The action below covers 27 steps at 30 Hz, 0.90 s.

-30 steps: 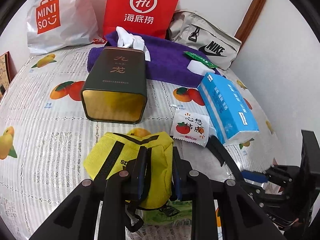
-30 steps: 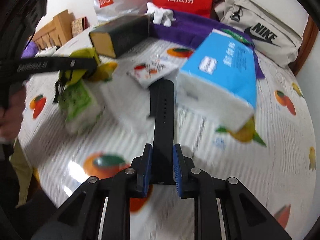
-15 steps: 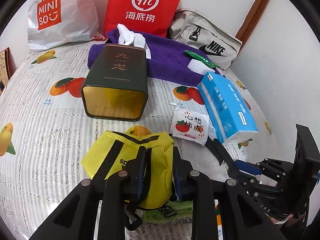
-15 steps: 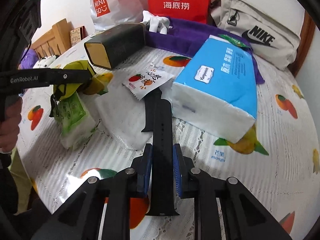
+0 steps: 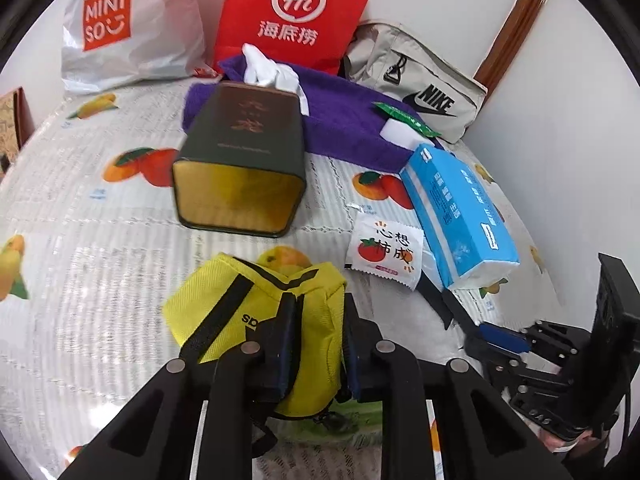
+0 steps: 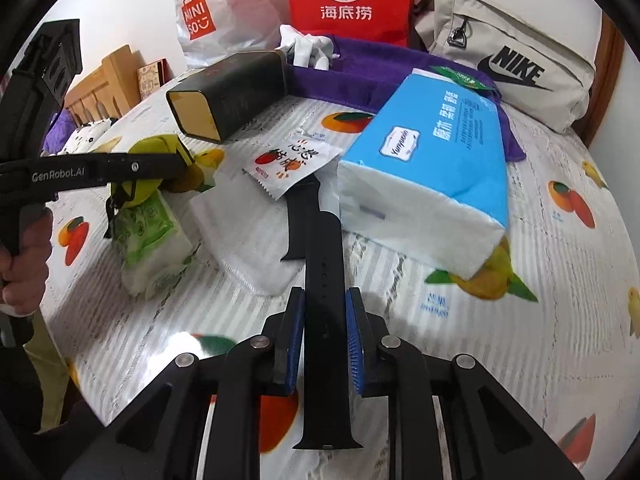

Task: Organize soft objects
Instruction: 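Lift the yellow pouch with the left gripper while the right lifts the watch strap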

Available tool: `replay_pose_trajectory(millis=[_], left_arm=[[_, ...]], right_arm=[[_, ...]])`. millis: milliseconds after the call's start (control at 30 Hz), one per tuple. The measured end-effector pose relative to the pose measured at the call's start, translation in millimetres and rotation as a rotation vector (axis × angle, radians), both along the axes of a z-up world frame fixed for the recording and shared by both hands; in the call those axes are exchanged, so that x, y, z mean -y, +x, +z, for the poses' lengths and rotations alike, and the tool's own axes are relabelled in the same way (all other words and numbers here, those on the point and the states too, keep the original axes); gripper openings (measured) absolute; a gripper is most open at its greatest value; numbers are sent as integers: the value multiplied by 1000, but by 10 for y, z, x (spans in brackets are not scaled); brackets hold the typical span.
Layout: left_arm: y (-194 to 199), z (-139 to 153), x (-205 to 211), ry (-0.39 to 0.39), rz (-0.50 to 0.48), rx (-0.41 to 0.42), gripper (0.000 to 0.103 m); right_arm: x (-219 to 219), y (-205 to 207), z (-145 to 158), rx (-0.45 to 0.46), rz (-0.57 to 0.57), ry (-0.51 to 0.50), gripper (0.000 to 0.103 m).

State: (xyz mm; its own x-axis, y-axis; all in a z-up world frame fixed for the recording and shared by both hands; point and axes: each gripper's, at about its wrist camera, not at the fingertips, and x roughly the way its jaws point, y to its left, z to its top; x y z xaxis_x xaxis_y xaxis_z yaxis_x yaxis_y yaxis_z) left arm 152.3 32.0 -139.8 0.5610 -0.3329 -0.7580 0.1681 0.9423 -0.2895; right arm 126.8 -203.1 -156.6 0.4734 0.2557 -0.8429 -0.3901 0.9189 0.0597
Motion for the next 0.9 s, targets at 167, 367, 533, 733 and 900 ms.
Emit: replay_pose_trajectory(millis=[167,367,533,733,900], left_arm=[[-90,90,-123,29,29,27,19],[-166,124,-233,26,61,40,17],[-208,177,-259,16,74,52,17],[-233,272,-272,15,94,66,17],[-223,324,-305,2,108,67,17]], right_arm=[[90,-142,59,8,-6,-16,20],[259,-161,73,9,-65,-16,20],[346,-128,92,9,-91,-15,20],[375,-110,176,3,-97,12,20],[360,-123,295,17,-87,32,20]])
